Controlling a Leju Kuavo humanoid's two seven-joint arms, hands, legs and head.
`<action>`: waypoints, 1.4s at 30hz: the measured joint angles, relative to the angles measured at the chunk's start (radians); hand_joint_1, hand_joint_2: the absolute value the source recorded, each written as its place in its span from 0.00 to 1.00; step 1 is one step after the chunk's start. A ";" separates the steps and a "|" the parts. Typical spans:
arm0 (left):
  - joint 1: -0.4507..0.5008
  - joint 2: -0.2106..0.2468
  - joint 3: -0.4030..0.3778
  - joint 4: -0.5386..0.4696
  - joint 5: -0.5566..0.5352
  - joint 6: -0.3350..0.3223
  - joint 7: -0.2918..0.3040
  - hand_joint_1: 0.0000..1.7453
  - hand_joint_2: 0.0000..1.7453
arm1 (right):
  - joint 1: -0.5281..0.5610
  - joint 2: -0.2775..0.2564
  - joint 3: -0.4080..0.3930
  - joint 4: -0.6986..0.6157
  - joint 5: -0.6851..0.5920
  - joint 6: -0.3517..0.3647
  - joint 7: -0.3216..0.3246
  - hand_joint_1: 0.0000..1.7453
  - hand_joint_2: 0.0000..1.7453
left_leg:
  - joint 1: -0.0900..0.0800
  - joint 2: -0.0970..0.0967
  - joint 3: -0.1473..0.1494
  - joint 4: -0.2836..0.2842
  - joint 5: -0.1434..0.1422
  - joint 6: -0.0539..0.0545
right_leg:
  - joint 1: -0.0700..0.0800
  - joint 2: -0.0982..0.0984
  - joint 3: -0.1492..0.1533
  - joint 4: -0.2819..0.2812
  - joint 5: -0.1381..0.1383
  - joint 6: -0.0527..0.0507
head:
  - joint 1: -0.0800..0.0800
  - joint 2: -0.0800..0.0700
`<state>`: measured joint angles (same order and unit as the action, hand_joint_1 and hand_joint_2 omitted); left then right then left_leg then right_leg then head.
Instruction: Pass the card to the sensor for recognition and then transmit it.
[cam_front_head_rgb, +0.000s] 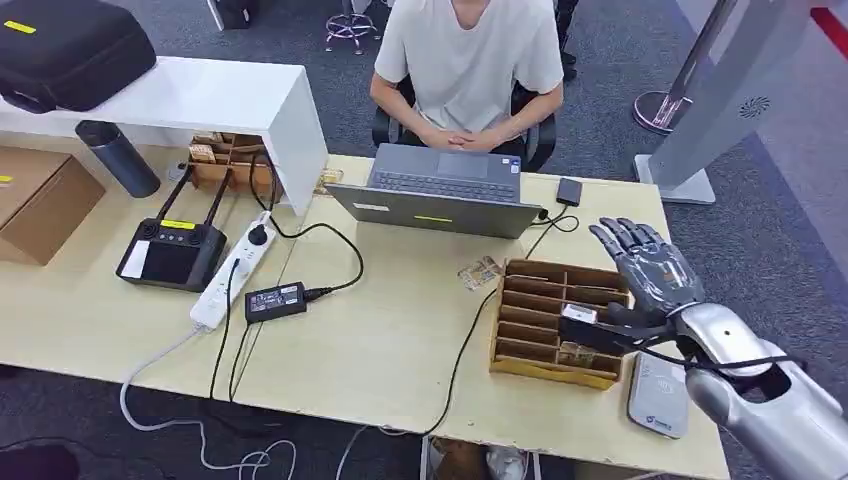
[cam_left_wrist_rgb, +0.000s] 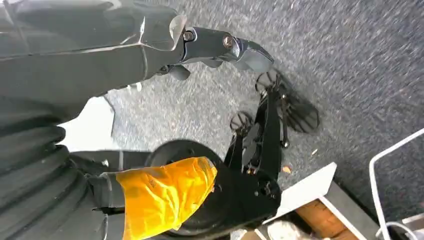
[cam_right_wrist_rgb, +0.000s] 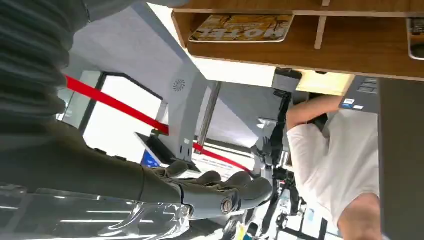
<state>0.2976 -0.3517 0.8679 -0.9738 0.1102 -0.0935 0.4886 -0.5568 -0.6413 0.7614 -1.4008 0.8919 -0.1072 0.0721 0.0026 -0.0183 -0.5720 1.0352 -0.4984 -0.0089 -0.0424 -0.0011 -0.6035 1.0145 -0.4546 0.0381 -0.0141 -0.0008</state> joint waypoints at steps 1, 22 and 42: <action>0.003 -0.001 0.000 -0.007 0.000 0.000 0.001 0.00 1.00 | 0.000 0.001 0.001 0.000 0.000 0.000 0.000 0.00 1.00 | 0.000 0.000 0.000 0.000 0.000 0.000 | 0.000 0.000 0.000 0.000 0.000 0.000 | 0.000 0.000; 0.019 -0.007 0.000 -0.049 -0.036 -0.060 0.022 0.00 1.00 | -0.008 0.014 0.004 0.000 -0.001 -0.004 -0.013 0.00 1.00 | 0.000 0.000 0.000 0.000 0.000 0.000 | 0.000 0.000 0.000 0.000 0.000 0.000 | 0.000 0.000; 0.081 0.113 0.117 -0.185 -0.370 -0.840 0.134 0.00 1.00 | -0.197 0.210 0.147 0.170 -0.056 0.014 -0.130 0.00 1.00 | 0.003 0.001 0.000 -0.001 0.001 -0.001 | 0.001 0.001 0.000 0.001 0.000 0.000 | 0.001 0.000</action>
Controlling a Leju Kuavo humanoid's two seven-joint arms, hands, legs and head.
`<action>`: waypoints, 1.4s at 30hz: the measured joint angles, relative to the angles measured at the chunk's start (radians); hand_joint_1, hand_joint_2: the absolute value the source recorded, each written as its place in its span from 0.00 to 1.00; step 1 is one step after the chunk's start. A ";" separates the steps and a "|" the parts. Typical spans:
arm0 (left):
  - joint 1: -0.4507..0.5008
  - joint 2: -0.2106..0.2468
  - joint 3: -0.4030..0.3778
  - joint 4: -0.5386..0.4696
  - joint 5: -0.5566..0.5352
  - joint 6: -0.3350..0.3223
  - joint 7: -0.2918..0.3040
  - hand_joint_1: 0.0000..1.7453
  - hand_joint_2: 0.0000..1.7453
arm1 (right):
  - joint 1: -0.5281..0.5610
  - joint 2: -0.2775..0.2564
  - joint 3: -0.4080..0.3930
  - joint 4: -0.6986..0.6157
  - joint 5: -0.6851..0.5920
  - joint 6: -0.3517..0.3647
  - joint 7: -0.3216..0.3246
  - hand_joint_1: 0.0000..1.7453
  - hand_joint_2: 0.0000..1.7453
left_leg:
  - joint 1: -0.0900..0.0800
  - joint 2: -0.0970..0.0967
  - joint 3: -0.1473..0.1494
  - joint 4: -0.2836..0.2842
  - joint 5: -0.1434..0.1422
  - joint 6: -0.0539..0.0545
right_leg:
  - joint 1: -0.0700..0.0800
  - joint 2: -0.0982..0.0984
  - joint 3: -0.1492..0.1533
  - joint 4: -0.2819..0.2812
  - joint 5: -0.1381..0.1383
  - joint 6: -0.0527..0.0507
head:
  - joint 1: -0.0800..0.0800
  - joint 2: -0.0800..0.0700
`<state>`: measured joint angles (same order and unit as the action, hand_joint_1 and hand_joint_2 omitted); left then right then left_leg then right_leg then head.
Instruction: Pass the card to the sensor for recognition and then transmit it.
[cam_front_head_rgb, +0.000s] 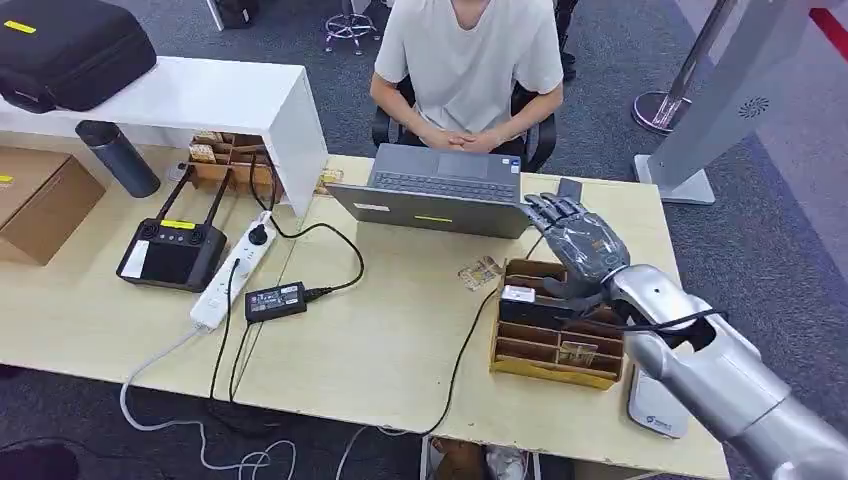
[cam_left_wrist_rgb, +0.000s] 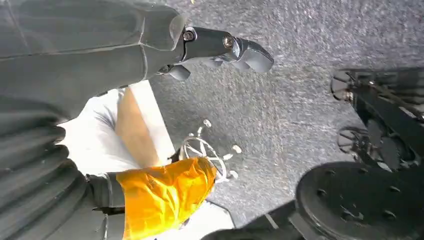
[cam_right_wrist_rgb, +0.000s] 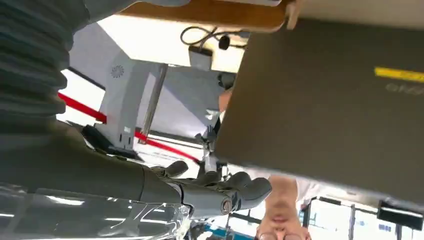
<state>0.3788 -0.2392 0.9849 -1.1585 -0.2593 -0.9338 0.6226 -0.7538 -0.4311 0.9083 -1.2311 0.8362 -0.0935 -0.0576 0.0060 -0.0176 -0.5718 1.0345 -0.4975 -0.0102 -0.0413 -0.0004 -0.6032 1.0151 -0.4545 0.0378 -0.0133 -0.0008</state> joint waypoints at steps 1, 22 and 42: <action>-0.005 -0.003 0.016 -0.003 -0.021 -0.014 0.000 0.00 1.00 | 0.000 0.007 0.005 0.007 -0.001 0.001 -0.003 0.00 1.00 | 0.000 0.000 0.000 0.000 0.000 0.000 | 0.000 0.000 0.000 0.000 0.000 0.000 | 0.000 0.000; -0.179 -0.076 0.401 -0.059 -0.497 -0.259 -0.184 0.00 1.00 | -0.035 0.059 0.055 0.063 -0.015 0.008 -0.005 0.00 1.00 | -0.001 0.001 0.001 0.000 0.001 -0.001 | 0.000 0.001 0.000 0.000 0.001 -0.001 | 0.000 0.000; -0.257 -0.098 0.559 -0.084 -0.732 -0.291 -0.356 0.00 1.00 | 0.058 0.063 -0.020 0.021 0.099 -0.333 -0.002 0.00 1.00 | -0.001 0.000 0.001 0.000 0.000 -0.001 | 0.001 0.000 0.000 0.000 0.001 -0.001 | 0.000 0.000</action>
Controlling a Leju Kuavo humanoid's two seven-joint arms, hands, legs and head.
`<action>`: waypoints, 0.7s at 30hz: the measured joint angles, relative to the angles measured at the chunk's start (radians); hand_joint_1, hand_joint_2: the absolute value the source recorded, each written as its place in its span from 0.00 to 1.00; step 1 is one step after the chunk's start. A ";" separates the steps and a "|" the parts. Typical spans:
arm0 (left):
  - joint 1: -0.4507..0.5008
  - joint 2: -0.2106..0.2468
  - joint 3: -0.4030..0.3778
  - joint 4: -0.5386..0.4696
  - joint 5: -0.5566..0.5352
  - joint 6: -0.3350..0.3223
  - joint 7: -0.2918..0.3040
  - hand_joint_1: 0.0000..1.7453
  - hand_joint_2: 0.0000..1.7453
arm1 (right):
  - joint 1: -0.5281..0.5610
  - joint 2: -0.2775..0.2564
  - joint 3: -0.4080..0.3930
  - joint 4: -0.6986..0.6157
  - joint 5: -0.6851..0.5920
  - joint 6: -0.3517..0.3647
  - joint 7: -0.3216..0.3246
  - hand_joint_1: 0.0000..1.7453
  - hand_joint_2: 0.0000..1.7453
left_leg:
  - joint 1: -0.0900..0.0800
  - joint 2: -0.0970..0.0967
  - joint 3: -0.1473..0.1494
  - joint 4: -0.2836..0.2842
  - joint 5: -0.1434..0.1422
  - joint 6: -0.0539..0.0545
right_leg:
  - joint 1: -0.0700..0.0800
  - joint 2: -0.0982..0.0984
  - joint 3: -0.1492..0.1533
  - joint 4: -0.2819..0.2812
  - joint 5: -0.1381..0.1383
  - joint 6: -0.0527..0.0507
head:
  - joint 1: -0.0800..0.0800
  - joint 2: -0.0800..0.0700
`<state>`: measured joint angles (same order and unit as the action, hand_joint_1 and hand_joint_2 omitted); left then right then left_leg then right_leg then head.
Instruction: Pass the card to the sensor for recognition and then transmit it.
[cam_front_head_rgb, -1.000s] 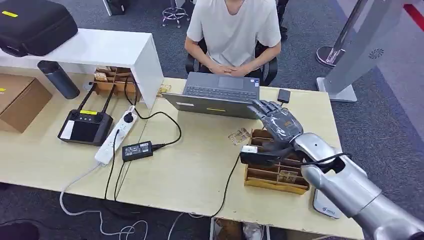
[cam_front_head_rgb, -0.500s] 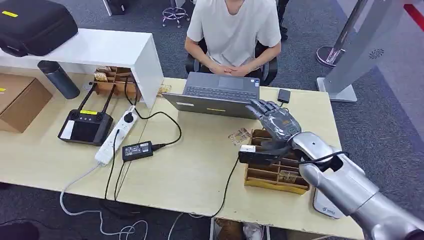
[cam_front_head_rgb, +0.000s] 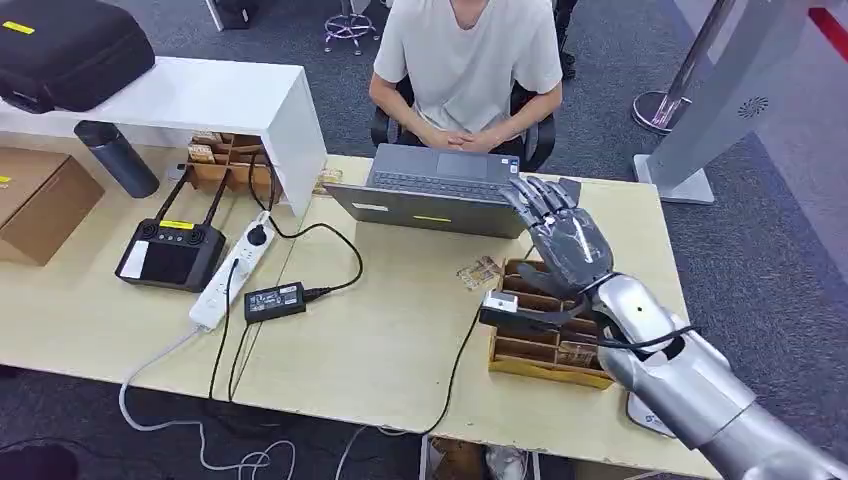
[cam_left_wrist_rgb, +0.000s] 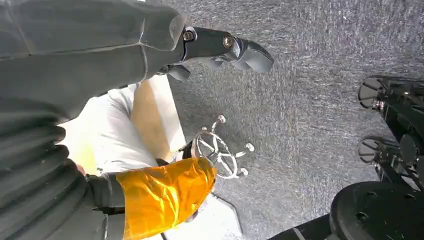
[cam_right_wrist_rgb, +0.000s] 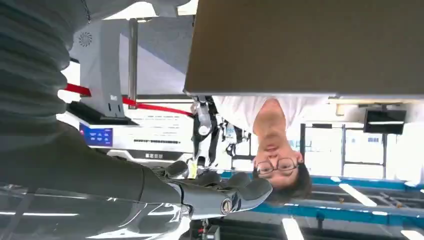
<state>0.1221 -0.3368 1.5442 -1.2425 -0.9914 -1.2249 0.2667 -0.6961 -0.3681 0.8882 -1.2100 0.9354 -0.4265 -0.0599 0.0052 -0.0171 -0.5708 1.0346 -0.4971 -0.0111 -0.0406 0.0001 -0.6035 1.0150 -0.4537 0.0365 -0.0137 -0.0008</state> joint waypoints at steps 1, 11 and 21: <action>-0.002 0.000 0.000 0.000 -0.006 0.002 -0.005 0.00 1.00 | 0.010 0.000 -0.010 -0.005 0.002 0.000 0.001 0.00 1.00 | 0.000 0.000 0.000 0.000 0.000 0.000 | 0.000 0.000 0.000 0.000 0.000 0.000 | 0.000 0.000; -0.004 -0.001 0.002 0.000 -0.026 0.001 -0.022 0.00 1.00 | 0.047 0.000 -0.061 -0.023 0.019 0.015 0.000 0.00 1.00 | 0.000 0.000 0.000 0.000 0.000 0.000 | 0.000 0.000 0.000 0.000 0.000 0.000 | 0.000 0.000; -0.004 -0.002 0.002 0.000 -0.011 -0.001 -0.019 0.00 1.00 | 0.057 -0.004 -0.077 -0.033 0.027 0.102 0.019 0.00 1.00 | 0.000 0.000 0.000 0.000 0.000 0.000 | 0.000 0.000 0.000 0.000 0.000 0.000 | 0.000 0.000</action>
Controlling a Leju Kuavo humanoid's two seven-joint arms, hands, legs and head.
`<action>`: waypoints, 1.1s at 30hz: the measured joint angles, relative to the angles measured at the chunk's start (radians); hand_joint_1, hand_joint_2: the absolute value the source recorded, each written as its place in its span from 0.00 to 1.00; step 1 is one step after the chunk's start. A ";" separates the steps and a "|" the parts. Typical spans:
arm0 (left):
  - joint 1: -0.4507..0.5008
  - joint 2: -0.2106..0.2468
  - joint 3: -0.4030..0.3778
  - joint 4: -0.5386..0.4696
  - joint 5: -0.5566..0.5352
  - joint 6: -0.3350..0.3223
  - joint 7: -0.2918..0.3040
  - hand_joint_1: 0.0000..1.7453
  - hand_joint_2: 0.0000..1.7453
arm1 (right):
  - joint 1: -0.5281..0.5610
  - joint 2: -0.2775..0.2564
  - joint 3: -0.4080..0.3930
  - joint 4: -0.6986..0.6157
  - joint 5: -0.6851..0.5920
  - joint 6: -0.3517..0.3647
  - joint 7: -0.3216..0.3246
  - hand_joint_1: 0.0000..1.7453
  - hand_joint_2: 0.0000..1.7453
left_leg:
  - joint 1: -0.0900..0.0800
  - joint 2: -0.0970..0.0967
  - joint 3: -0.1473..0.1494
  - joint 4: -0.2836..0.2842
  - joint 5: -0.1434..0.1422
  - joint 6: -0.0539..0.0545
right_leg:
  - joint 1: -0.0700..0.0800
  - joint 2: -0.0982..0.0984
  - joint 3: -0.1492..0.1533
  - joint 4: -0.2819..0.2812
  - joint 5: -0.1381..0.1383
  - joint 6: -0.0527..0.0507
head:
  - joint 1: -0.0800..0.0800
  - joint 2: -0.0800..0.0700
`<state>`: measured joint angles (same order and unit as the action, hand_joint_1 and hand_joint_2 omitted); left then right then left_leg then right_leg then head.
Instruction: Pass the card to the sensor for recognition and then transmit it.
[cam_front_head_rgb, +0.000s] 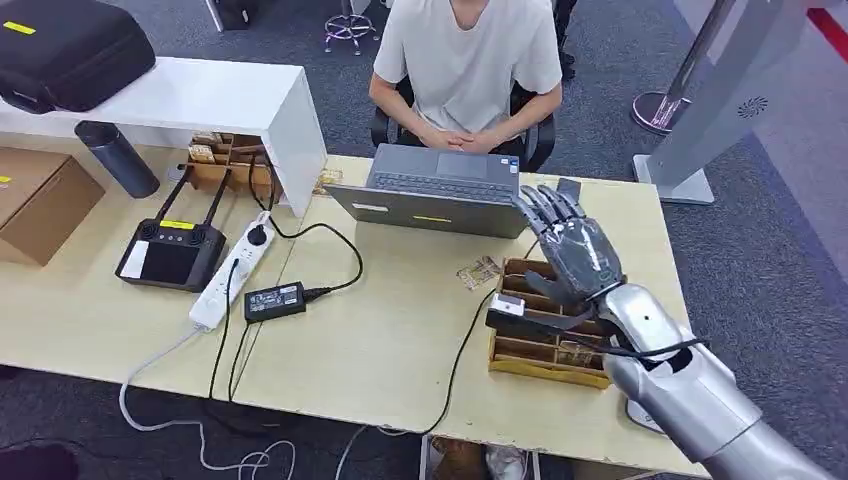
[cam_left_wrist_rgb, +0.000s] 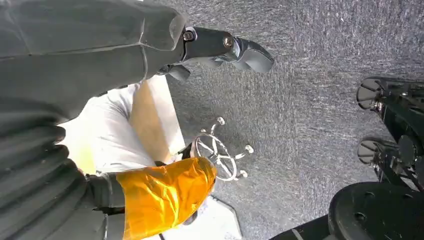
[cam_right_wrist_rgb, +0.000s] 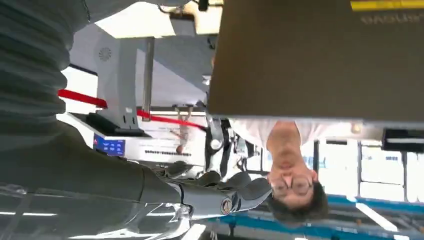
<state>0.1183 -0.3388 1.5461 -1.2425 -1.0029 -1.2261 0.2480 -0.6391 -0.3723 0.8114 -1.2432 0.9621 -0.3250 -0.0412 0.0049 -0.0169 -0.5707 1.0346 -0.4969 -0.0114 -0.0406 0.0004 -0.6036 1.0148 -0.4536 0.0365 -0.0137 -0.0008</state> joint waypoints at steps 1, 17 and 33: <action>0.000 -0.001 0.000 0.000 0.008 0.000 0.005 0.00 1.00 | 0.000 -0.001 0.000 0.000 0.000 0.010 0.003 0.00 1.00 | 0.000 0.000 0.000 0.000 0.000 0.000 | 0.000 0.000 0.000 0.000 0.000 0.000 | 0.000 0.000; 0.003 -0.008 0.001 -0.013 0.089 -0.007 0.069 0.00 1.00 | 0.055 -0.053 -0.020 0.000 -0.017 0.026 0.020 0.00 1.00 | 0.000 0.000 0.000 0.000 0.000 0.000 | 0.000 0.000 0.000 0.000 0.000 0.000 | 0.000 0.000; 0.014 -0.010 0.001 -0.023 0.147 -0.004 0.119 0.00 1.00 | 0.156 -0.103 -0.082 -0.042 -0.019 0.030 0.027 0.00 1.00 | 0.000 0.000 0.000 0.000 0.000 0.000 | 0.000 0.000 0.000 0.000 0.000 0.000 | 0.000 0.000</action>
<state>0.1326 -0.3491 1.5473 -1.2654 -0.8557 -1.2303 0.3666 -0.4827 -0.4749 0.7298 -1.2848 0.9426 -0.2949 -0.0145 0.0047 -0.0168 -0.5709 1.0346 -0.4973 -0.0113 -0.0406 0.0004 -0.6036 1.0146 -0.4537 0.0365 -0.0134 -0.0008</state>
